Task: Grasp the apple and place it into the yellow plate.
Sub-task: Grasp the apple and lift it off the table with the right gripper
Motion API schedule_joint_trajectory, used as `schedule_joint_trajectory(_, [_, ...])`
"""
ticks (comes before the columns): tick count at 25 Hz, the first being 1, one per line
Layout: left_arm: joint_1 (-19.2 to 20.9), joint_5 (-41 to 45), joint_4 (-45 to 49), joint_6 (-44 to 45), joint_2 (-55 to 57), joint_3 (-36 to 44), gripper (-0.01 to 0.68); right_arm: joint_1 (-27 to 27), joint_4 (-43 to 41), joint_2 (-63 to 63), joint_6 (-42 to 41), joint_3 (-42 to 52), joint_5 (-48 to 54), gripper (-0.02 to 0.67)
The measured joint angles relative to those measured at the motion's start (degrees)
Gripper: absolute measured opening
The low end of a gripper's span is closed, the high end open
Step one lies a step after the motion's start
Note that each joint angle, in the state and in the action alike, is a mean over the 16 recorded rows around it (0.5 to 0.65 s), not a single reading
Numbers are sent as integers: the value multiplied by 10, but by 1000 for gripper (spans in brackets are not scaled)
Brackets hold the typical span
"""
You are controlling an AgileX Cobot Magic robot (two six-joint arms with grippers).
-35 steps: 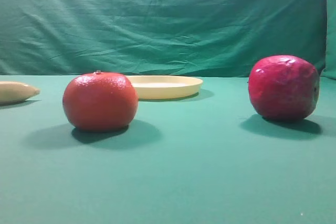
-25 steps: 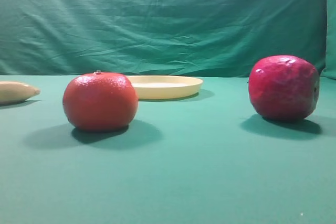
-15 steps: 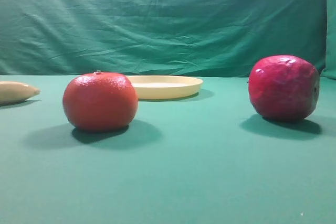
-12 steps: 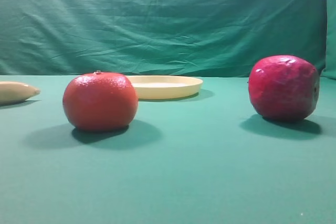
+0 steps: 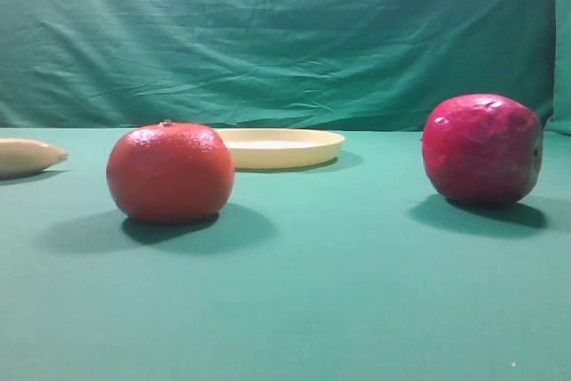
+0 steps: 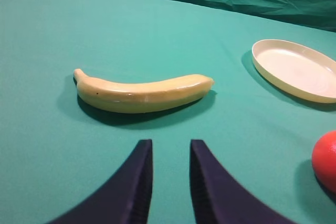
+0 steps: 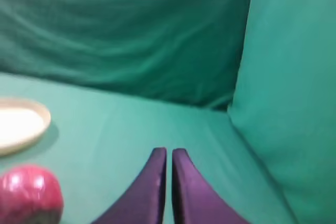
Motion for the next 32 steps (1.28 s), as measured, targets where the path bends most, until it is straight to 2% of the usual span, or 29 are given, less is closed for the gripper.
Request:
schedule_joint_trajectory(7, [0, 0, 0, 0, 0, 0, 157, 0, -169, 81, 214, -46, -88, 0])
schedule_joint_trajectory(14, [0, 0, 0, 0, 0, 0, 157, 0, -444, 249, 459, -134, -137, 0])
schedule_joint_trajectory(21, [0, 0, 0, 0, 0, 0, 157, 0, -704, 435, 680, -224, -256, 0])
schedule_joint_trajectory(26, [0, 0, 0, 0, 0, 0, 157, 0, -818, 530, 779, -267, -327, 0])
schedule_joint_trajectory(32, [0, 0, 0, 0, 0, 0, 157, 0, -861, 590, 811, -290, -344, 0])
